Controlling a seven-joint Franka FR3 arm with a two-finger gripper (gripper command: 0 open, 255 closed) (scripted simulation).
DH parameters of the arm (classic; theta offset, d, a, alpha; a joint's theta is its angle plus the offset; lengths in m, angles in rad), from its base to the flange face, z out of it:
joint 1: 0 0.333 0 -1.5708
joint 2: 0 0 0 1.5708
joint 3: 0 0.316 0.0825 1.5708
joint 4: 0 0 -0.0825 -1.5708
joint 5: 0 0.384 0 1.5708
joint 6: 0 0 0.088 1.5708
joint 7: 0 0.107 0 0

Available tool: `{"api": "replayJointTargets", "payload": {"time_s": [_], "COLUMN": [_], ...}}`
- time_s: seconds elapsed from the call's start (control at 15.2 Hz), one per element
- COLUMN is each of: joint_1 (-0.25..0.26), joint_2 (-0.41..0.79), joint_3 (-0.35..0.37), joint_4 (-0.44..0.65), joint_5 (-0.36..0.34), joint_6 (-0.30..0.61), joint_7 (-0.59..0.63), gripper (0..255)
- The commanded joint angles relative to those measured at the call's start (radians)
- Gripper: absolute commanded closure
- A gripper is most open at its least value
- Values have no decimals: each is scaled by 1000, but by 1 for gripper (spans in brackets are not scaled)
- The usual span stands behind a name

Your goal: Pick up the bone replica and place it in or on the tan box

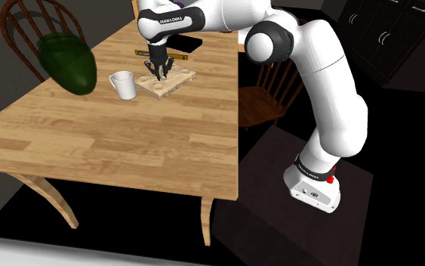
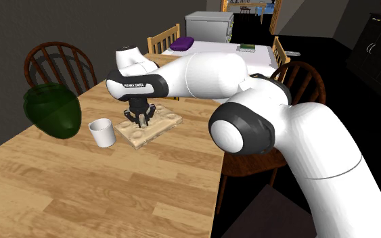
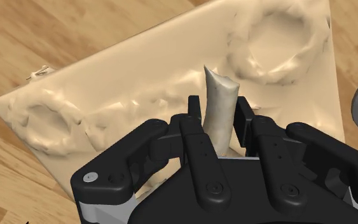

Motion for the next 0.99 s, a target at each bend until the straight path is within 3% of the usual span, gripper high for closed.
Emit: {"api": "replayJointTargets", "payload": {"time_s": [0.0, 0.07, 0.4, 0.66, 0.92], "joint_1": [0, 0, 0, 2, 2], "joint_2": [2, 2, 2, -10, -10], "joint_3": [0, 0, 0, 0, 0], "joint_4": [-2, -3, -2, 105, 105], "joint_5": [0, 0, 0, 0, 0], "joint_6": [2, 2, 2, -118, -118], "joint_7": [0, 0, 0, -1, -1], "gripper": [255, 0, 0, 0, 0]}}
